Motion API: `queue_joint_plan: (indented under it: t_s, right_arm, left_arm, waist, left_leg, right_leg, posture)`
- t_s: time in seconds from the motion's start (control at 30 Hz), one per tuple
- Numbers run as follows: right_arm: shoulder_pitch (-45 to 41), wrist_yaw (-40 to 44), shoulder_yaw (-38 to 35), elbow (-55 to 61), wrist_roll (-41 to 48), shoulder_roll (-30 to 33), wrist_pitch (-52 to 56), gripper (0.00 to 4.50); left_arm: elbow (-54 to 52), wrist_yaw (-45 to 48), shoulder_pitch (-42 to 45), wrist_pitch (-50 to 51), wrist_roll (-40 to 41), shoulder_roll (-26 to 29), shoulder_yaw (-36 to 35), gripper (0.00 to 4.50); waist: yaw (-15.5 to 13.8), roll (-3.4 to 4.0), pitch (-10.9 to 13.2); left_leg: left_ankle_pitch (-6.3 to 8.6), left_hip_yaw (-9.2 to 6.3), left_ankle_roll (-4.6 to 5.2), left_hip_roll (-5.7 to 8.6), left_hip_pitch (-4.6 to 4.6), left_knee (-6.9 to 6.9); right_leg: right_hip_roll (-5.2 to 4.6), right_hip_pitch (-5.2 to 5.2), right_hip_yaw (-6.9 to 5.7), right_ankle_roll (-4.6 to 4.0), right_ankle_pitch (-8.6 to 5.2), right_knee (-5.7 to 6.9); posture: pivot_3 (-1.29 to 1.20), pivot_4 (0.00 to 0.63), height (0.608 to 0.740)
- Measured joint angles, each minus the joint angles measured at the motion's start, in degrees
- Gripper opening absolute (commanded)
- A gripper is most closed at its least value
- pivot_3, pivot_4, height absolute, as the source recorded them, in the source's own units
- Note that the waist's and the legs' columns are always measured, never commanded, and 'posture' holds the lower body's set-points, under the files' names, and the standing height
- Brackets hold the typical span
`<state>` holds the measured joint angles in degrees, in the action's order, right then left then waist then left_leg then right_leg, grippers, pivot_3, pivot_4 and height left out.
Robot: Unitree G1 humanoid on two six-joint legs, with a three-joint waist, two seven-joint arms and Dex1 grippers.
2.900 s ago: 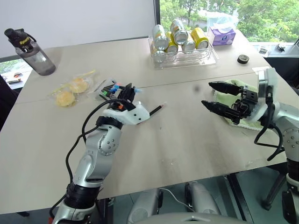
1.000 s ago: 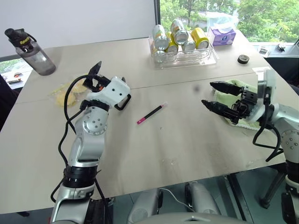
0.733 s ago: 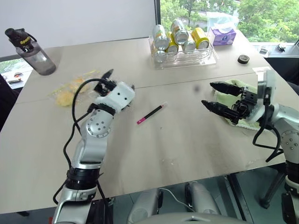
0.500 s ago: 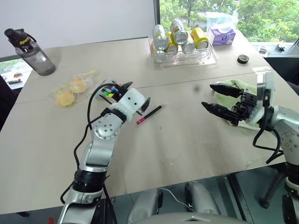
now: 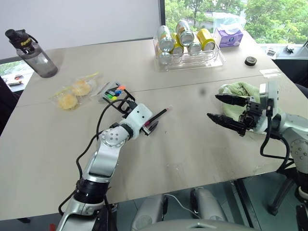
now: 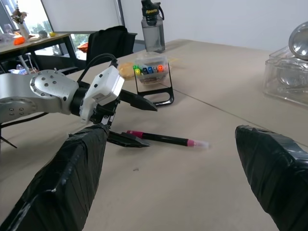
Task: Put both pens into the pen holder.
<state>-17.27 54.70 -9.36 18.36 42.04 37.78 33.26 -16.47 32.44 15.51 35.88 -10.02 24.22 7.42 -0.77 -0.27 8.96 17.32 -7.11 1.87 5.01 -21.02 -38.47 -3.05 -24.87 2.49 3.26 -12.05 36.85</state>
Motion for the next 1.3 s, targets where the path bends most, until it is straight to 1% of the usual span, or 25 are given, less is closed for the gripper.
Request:
queue_joint_plan:
  t_s: [0.17,0.27,0.37,0.4,0.5,0.53,0.73,0.8,0.87,1.0,1.07,1.17,1.3]
  right_arm:
    - [0.06,0.0,0.09,0.21,-0.21,0.0,-0.2,4.5]
    - [0.41,-0.03,0.11,0.72,-0.3,-0.01,-0.24,4.5]
    - [0.63,-0.04,0.11,0.92,-0.34,-0.01,-0.26,4.5]
    - [0.64,-0.04,0.11,0.92,-0.42,-0.01,-0.32,4.5]
    - [0.64,-0.04,0.11,0.92,-0.57,-0.01,-0.65,4.5]
    - [0.65,-0.04,0.11,0.92,-0.58,-0.02,-0.78,4.5]
    - [0.63,-0.54,0.64,0.91,-0.69,-0.31,-0.9,4.5]
    - [-0.39,-5.8,1.14,0.27,-1.44,-2.13,1.99,4.5]
    - [-1.22,-8.51,2.03,-0.15,-1.41,-3.2,4.07,4.5]
    - [-4.59,-15.89,1.28,-0.49,3.19,-7.39,11.04,4.5]
    - [-5.66,-18.48,-0.15,-0.87,5.73,-8.64,13.37,4.5]
    - [-8.64,-24.18,-3.88,-2.48,11.55,-12.69,16.9,4.5]
    - [-9.91,-28.37,-5.03,-2.96,15.49,-14.59,19.31,4.5]
  left_arm:
    - [-2.18,1.21,0.41,5.48,1.4,0.98,0.13,4.39]
    - [-3.88,1.84,0.22,9.54,3.26,1.51,0.04,3.63]
    - [-5.23,2.27,-0.48,12.03,4.97,1.69,0.14,2.2]
    - [-5.55,2.3,-0.71,12.69,5.75,1.71,0.28,1.61]
    - [-5.92,2.16,-0.94,13.53,6.63,1.72,0.52,0.14]
    - [-5.96,1.85,-0.96,13.75,6.93,1.8,0.5,0.06]
    - [-5.8,0.71,-0.96,13.09,8.12,1.86,0.43,0.06]
    - [-4.93,-1.17,-0.5,6.78,8.58,-0.55,-0.5,0.06]
    - [-5.14,-1.51,0.47,2.7,9.79,-1.92,-0.76,0.06]
    - [-6.33,-1.4,1.77,-6.28,14.25,-6.55,-1.98,0.06]
    - [-7.14,-1.0,1.9,-8.15,15.38,-6.79,-2.02,0.06]
    - [-7.93,0.58,1.72,-10.28,18.18,-7.71,-1.57,0.06]
    - [-8.88,1.94,1.45,-11.74,20.57,-7.87,-0.57,0.06]
  waist:
    - [0.03,0.0,0.0]
    - [0.04,0.01,-0.01]
    - [0.12,0.01,-0.01]
    - [0.15,0.01,-0.01]
    - [0.18,0.01,-0.01]
    - [0.18,0.01,-0.01]
    - [0.11,0.01,-0.01]
    - [0.0,-0.01,0.0]
    - [-0.04,-0.01,0.0]
    - [0.02,-0.01,0.0]
    - [0.01,-0.01,0.0]
    - [0.1,-0.01,0.0]
    - [0.05,0.0,-0.01]
  left_leg:
    - [0.0,0.01,0.0,0.0,0.01,0.0]
    - [0.0,0.01,0.0,0.0,0.02,0.0]
    - [0.0,0.01,0.0,0.0,0.06,0.01]
    - [0.0,0.02,0.0,-0.01,0.11,0.01]
    - [-0.01,0.02,-0.01,-0.02,0.18,0.01]
    - [-0.01,0.02,-0.02,-0.02,0.19,0.01]
    - [-0.01,0.03,-0.02,-0.02,0.18,0.0]
    - [-0.01,0.01,-0.03,-0.01,0.14,-0.05]
    - [-0.01,0.01,-0.03,-0.01,0.12,-0.04]
    - [-0.01,0.02,-0.03,-0.01,0.06,-0.04]
    - [-0.01,0.01,-0.02,-0.01,0.06,-0.03]
    - [-0.01,0.02,-0.02,-0.01,0.06,-0.03]
    - [-0.01,0.01,-0.02,-0.01,0.06,-0.02]
  right_leg:
    - [0.0,0.0,0.01,0.0,0.0,0.0]
    - [0.0,0.01,0.01,0.0,0.0,0.0]
    - [0.0,0.03,0.03,0.0,0.0,0.01]
    - [0.01,0.07,0.03,0.0,0.0,0.01]
    - [0.02,0.11,0.04,0.0,0.0,0.04]
    - [0.02,0.11,0.04,0.0,0.0,0.07]
    - [0.02,0.11,0.04,0.0,0.0,0.08]
    - [0.0,0.11,0.03,-0.01,0.0,0.08]
    - [-0.01,0.1,0.02,-0.01,0.0,0.07]
    - [-0.02,0.07,0.02,-0.01,0.0,0.02]
    - [-0.01,0.07,0.01,-0.01,0.0,0.0]
    - [0.0,0.07,0.04,-0.01,0.0,0.01]
    - [0.01,0.07,0.01,-0.01,0.0,0.01]
  posture:
    - [0.0,0.15,0.739]
    - [0.0,0.15,0.739]
    - [0.0,0.15,0.739]
    - [0.0,0.15,0.739]
    - [0.0,0.15,0.739]
    - [0.0,0.15,0.739]
    - [0.0,0.15,0.739]
    - [0.0,0.15,0.739]
    - [0.0,0.15,0.739]
    - [0.0,0.15,0.739]
    - [0.0,0.15,0.739]
    - [0.0,0.15,0.739]
    - [0.0,0.15,0.739]
